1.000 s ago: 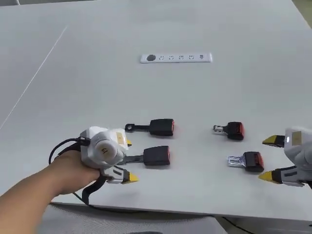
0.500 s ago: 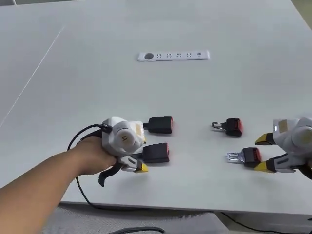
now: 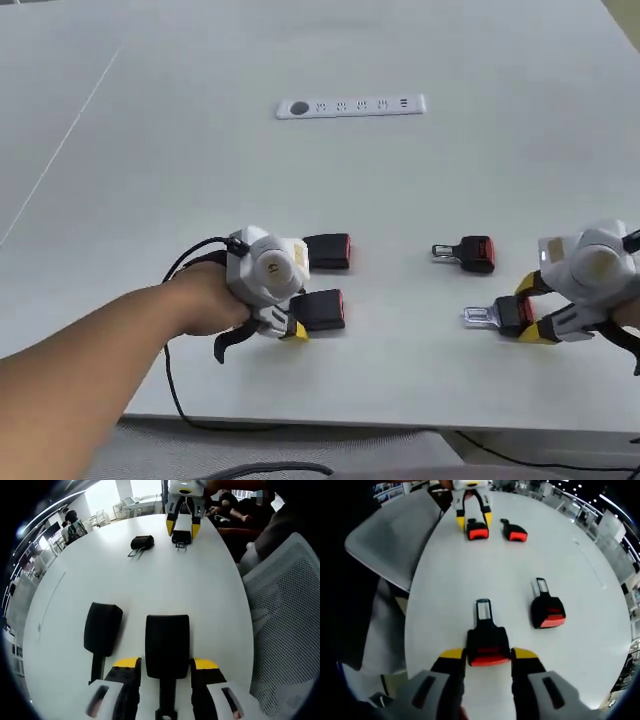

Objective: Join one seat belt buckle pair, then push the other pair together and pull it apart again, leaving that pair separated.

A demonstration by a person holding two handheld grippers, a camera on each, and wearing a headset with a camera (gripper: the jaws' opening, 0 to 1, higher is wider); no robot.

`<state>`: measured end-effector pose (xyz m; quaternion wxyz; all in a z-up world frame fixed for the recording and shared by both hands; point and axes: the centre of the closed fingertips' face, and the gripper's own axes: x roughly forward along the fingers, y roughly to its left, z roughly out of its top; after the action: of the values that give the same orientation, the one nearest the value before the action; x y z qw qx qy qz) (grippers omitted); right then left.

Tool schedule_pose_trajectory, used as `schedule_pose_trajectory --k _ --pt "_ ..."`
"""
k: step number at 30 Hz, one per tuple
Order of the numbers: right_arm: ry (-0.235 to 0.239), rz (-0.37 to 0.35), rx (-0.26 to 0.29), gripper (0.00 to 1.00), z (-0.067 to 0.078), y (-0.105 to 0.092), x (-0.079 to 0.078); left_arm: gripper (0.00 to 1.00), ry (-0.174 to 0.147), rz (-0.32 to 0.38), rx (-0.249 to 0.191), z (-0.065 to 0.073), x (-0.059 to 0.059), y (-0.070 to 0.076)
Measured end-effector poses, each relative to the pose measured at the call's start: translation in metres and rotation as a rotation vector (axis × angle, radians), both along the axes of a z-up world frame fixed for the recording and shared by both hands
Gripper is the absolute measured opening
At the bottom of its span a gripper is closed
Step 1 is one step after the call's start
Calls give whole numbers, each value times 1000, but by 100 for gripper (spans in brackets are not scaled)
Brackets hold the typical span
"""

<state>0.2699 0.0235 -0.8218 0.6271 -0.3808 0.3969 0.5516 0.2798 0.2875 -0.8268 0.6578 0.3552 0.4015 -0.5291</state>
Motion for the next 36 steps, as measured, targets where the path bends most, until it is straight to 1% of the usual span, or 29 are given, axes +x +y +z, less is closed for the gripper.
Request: schedule_pose_trajectory --k 2,4,5,7,10,15,16,20,22,28,32,36 --pt "7 2 -1 36 -1 0 0 38 9 -4 -5 0 0 -2" --pt "19 6 -2 36 -2 0 0 34 22 -29 -8 0 -3 -3" --pt "23 7 -4 36 -2 0 0 34 18 -29 -5 0 -2 -3" --pt "31 6 0 35 -2 1 0 34 22 -39 -1 0 -2 -4" --pt "40 14 1 35 -3 0 -1 33 33 -45 4 0 -2 -4" --pt "44 36 -12 34 -3 1 0 33 48 -62 20 -1 -2 -5" --pt "44 36 -13 34 -3 0 0 33 49 -63 22 -1 -2 -5" --pt "44 38 -16 34 -3 0 0 33 44 -92 60 -2 -4 -7" --pt "44 39 -17 34 -3 0 0 33 44 -95 63 -2 -4 -7" --pt "50 27 -22 34 -3 1 0 33 43 -91 42 -2 -4 -5" --pt "47 25 -34 34 -3 3 1 33 44 -90 46 -2 -4 -6" --pt "39 8 -33 34 -3 6 4 33 43 -98 53 -2 -5 -7"
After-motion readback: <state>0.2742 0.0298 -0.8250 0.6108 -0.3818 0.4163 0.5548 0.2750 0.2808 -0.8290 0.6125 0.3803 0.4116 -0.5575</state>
